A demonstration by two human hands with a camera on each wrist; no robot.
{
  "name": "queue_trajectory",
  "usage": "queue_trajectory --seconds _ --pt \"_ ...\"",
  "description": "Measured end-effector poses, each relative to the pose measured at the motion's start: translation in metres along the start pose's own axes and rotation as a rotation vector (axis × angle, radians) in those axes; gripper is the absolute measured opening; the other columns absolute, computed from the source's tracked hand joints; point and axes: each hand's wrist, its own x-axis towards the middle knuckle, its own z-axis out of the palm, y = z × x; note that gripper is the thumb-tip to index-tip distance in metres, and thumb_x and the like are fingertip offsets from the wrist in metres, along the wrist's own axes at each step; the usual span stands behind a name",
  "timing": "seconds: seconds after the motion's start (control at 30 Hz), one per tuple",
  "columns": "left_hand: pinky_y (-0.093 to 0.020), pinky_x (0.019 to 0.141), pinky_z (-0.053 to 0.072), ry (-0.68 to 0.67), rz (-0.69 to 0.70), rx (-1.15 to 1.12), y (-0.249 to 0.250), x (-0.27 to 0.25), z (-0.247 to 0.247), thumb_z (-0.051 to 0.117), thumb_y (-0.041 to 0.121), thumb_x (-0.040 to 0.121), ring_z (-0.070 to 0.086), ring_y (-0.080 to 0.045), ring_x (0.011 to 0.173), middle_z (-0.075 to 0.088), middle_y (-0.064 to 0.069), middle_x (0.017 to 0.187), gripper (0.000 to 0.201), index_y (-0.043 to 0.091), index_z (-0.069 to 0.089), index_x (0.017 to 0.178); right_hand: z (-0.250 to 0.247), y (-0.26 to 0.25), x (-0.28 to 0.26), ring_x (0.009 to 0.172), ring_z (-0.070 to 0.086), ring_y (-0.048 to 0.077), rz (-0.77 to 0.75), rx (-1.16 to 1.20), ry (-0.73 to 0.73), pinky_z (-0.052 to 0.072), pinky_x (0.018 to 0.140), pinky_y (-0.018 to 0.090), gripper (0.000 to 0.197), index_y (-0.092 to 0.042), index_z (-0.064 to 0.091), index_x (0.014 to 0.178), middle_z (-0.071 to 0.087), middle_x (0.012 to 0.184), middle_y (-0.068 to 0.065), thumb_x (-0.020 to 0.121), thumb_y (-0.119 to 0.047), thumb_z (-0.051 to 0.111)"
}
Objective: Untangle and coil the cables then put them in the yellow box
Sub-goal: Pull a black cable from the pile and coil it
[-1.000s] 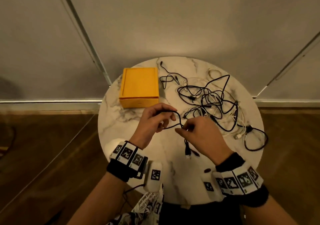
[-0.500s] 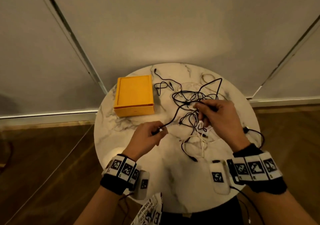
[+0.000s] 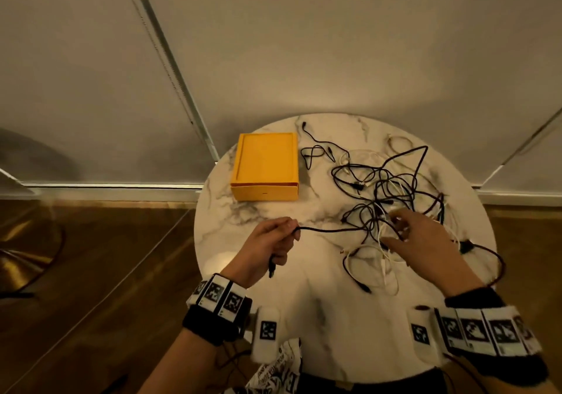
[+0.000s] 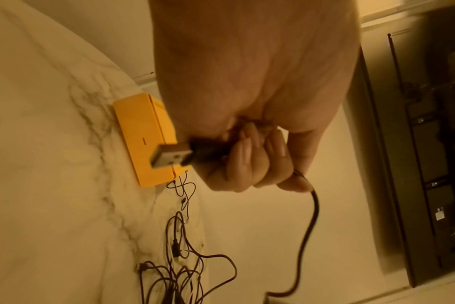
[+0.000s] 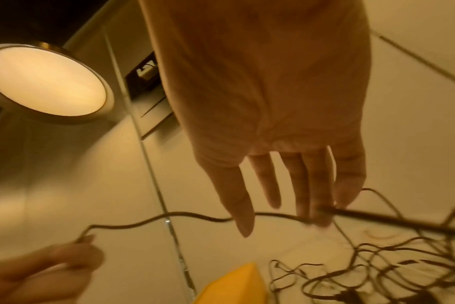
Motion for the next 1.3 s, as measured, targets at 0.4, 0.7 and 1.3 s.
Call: queue_trajectory --seconds 0.4,0.7,1.3 --pt "-0.022 0.041 0.012 -0.218 -0.140 -0.187 0.008 -0.010 0.028 0.036 0.037 0.095 0.010 -0.009 0.044 0.025 0.008 0.044 0.039 0.019 0.062 0.072 0.031 -0.080 0.000 0.049 0.049 0.004 -0.284 0.736 -0.074 0.041 0.050 0.018 0.013 -0.011 0.076 0.088 0.060 0.056 0.003 0.091 -0.015 0.064" --pt "-0.022 0.058 0.047 -0.114 0.217 -0.439 0.023 0.000 0.027 0.038 0.015 0.094 0.060 -0.011 0.063 0.066 -0.002 0.079 0.035 0.003 0.062 0.117 0.083 -0.088 -0.039 0.042 0.048 0.009 -0.252 0.543 -0.387 0.041 0.049 0.024 0.013 -0.018 0.059 0.091 0.056 0.054 0.002 0.098 -0.015 0.049" --pt "-0.031 0.059 0.040 -0.195 0.110 0.443 -0.010 -0.008 0.014 0.037 0.031 0.101 0.048 -0.020 0.049 0.059 -0.008 0.061 0.040 0.002 0.061 0.089 0.022 -0.080 -0.025 0.064 0.058 0.007 -0.586 0.232 -0.076 0.045 0.063 0.024 0.008 -0.022 0.075 0.086 0.070 0.073 -0.005 0.084 -0.029 0.072"
